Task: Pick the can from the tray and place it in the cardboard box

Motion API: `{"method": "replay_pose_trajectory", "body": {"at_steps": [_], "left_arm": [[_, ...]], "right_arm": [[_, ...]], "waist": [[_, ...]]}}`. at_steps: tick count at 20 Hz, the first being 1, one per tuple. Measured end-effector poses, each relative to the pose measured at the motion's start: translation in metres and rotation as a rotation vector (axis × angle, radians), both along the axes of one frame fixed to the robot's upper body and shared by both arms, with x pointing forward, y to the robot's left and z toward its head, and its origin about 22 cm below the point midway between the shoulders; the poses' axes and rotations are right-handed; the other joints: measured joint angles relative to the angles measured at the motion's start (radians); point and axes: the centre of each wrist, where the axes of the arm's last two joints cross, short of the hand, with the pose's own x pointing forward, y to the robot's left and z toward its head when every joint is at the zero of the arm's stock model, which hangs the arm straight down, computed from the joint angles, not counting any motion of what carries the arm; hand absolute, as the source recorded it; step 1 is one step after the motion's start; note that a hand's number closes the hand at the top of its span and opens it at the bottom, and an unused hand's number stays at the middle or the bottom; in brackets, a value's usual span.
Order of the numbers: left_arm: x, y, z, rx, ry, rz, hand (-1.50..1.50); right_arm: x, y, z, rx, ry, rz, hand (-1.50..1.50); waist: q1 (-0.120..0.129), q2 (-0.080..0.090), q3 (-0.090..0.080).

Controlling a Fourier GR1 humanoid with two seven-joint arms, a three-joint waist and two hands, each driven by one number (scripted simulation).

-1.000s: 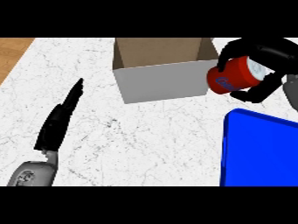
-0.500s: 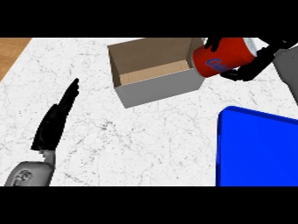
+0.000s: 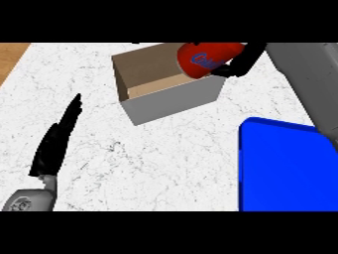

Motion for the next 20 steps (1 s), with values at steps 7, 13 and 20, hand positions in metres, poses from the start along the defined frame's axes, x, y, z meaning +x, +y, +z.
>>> {"method": "replay_pose_trajectory", "body": {"at_steps": [7, 13, 20], "left_arm": [[-0.005, 0.004, -0.006, -0.003, 0.013, 0.025, 0.0], [-0.006, 0.012, -0.003, 0.002, 0.011, 0.036, 0.0], [-0.005, 0.008, -0.004, 0.001, 0.003, 0.035, 0.0]], "right_arm": [[0.001, 0.065, -0.016, -0.092, 0.024, 0.079, 1.5], [-0.007, 0.117, -0.049, -0.187, 0.029, 0.127, 1.5], [-0.011, 0.138, -0.067, -0.238, 0.078, 0.113, -1.5]], "waist": [[-0.028, -0.006, -0.001], [-0.043, -0.011, 0.0], [-0.04, -0.022, 0.001]]}}
